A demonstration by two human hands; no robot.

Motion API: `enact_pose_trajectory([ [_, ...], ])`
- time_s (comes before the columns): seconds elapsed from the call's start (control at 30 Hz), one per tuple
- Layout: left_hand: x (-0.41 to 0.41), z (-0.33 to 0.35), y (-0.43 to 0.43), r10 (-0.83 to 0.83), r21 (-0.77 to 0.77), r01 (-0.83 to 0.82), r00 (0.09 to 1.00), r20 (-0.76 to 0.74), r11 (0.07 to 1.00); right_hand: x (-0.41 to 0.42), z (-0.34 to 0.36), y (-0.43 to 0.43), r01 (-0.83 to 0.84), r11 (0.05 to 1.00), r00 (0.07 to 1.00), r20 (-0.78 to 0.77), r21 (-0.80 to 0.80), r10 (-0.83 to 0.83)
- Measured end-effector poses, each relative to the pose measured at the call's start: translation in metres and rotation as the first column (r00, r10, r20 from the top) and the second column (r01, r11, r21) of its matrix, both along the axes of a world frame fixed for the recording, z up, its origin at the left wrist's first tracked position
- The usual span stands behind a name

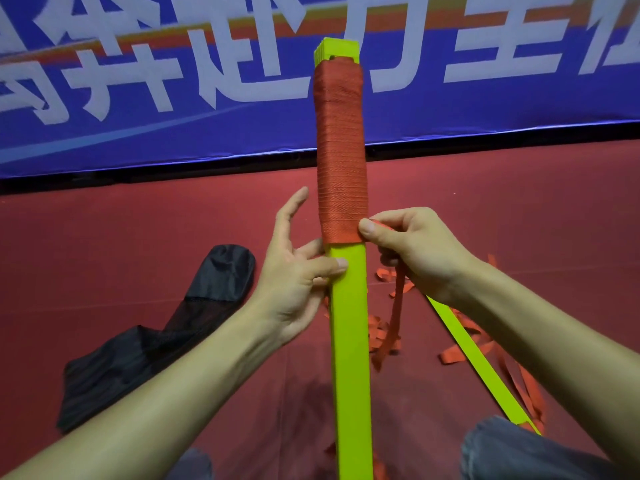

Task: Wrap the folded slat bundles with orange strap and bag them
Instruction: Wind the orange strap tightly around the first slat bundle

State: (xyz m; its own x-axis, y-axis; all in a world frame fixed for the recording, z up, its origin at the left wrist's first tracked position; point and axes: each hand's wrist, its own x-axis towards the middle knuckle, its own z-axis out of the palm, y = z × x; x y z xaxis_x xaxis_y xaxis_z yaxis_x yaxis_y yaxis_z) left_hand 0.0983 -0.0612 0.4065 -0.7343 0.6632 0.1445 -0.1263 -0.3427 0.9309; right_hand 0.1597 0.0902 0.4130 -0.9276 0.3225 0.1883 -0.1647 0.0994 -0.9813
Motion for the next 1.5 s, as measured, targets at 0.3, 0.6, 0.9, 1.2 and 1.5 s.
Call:
enact_pose_trajectory([
  [0.3, -0.002, -0.008, 0.001, 0.079, -0.140, -0.132, 0.940, -0.332, 0.981, -0.003, -0.001, -0.009, 0.189, 0.982, 0.980, -0.074, 0.011, -0.187],
  [0.6, -0.005, -0.012, 0.001, 0.153, -0.289, -0.394, 0.781, -0.605, 0.872, -0.003, 0.002, -0.027, 0.257, 0.966, 0.960, -0.113, -0.003, -0.256],
  [0.9, -0.015, -0.012, -0.007, 0.196, -0.273, -0.309, 0.907, -0.372, 0.911, -0.001, 0.002, -0.005, 0.221, 0.954, 0.972, -0.123, 0.204, -0.199],
  [1.2, -0.007, -0.010, -0.009, 0.037, -0.173, -0.083, 0.967, -0.252, 0.981, -0.001, 0.002, 0.004, 0.177, 0.978, 0.977, -0.140, 0.107, -0.162],
  [1.5, -0.004, -0.007, -0.006, -0.037, -0.049, 0.029, 0.986, -0.161, 0.998, -0.003, 0.001, 0.006, 0.038, 0.999, 0.996, -0.078, 0.002, -0.037],
])
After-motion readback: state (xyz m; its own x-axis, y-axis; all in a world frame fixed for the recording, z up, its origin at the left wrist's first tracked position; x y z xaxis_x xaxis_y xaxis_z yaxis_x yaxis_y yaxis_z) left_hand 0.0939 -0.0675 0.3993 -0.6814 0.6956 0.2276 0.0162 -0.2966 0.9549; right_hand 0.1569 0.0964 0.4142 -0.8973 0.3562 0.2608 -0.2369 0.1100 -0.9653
